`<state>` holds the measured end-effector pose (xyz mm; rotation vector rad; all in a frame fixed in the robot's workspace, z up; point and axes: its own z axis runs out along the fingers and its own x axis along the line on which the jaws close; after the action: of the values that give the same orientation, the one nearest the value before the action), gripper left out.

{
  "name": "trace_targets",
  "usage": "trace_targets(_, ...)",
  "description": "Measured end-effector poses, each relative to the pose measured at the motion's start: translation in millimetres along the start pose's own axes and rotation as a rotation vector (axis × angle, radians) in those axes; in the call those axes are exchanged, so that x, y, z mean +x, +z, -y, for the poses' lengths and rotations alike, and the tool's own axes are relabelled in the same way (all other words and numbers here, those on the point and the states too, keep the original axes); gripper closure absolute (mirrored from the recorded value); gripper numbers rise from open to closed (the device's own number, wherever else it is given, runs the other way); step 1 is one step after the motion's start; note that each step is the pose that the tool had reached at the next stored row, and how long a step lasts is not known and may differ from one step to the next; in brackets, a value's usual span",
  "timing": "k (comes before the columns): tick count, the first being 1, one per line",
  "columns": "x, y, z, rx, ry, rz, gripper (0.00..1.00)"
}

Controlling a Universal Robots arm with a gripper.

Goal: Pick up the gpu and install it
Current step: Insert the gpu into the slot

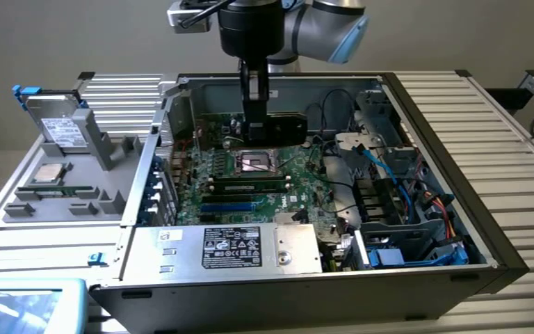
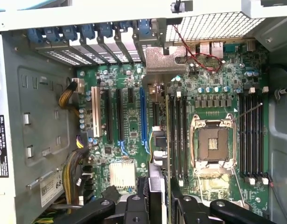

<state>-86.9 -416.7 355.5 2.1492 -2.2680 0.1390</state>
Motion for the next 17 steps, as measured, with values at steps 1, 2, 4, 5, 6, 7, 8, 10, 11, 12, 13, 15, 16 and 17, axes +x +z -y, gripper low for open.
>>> trace_targets(1,0.0,0.4,-1.3,-0.0017,-0.001,0.0,0.71)
trace_targets(2,0.1,1.0,-2.3,-0.0042,-0.002,-0.0001,0.71)
trace_targets(4,0.1,2.5,-4.7,-0.0096,-0.004,-0.0005,0.71)
trace_targets(5,0.1,3.1,-6.4,-0.0118,-0.004,-0.0005,0.71)
trace_targets(6,0.2,3.5,-8.5,-0.0142,-0.005,-0.0007,0.71)
trace_targets(7,0.3,3.9,-10.9,-0.0152,-0.006,-0.0007,0.71)
trace_targets(8,0.4,4.2,-13.4,-0.0153,-0.007,-0.0006,0.71)
trace_targets(10,0.6,4.9,-18.4,-0.0149,-0.01,-0.0003,0.71)
trace_targets(11,0.7,5.4,-20.6,-0.0148,-0.011,-0.0002,0.71)
trace_targets(12,0.7,6.0,-22.4,-0.0147,-0.013,-0.0001,0.71)
trace_targets(13,0.7,6.7,-23.7,-0.0147,-0.015,-0.0003,0.71)
trace_targets(15,0.7,8.8,-25.2,-0.0143,-0.018,0.0,0.71)
trace_targets(16,0.7,9.7,-26.2,-0.0143,-0.02,0.0,0.71)
trace_targets(17,0.7,10.3,-27.9,-0.0142,-0.022,0.0,0.71)
